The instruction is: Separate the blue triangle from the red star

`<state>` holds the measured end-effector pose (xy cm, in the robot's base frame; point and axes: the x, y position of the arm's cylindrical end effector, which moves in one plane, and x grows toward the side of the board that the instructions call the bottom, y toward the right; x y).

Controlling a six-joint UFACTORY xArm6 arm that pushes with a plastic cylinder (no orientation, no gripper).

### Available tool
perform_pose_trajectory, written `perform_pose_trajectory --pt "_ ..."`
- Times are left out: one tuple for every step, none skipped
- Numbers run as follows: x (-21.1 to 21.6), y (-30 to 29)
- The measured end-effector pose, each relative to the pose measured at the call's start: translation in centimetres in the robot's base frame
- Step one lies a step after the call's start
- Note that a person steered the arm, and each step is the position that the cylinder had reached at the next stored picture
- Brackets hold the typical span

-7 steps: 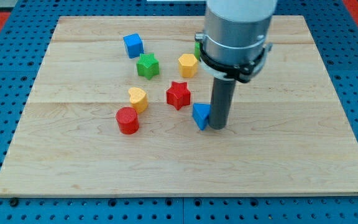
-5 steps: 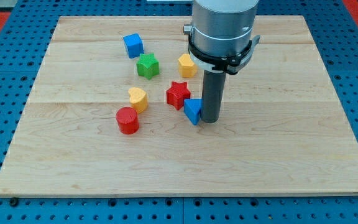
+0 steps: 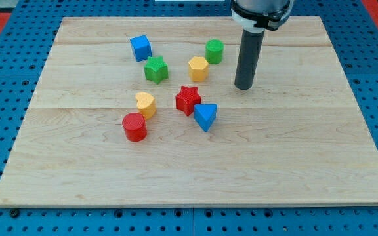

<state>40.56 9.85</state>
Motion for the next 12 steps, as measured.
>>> perform_pose_trajectory --pt "9.3 2.4" --pt "18.1 2.5" --pt "19.3 -1.5" --pt "16.7 -6.7" --pt "16.3 -9.5" --pt "14.4 -12.7" --pt "11.5 -14.3" --pt "10.2 -14.5" --pt "9.6 -13.5" --pt "9.6 -13.4" --pt "8.4 -13.1" --pt "8.0 -10.8"
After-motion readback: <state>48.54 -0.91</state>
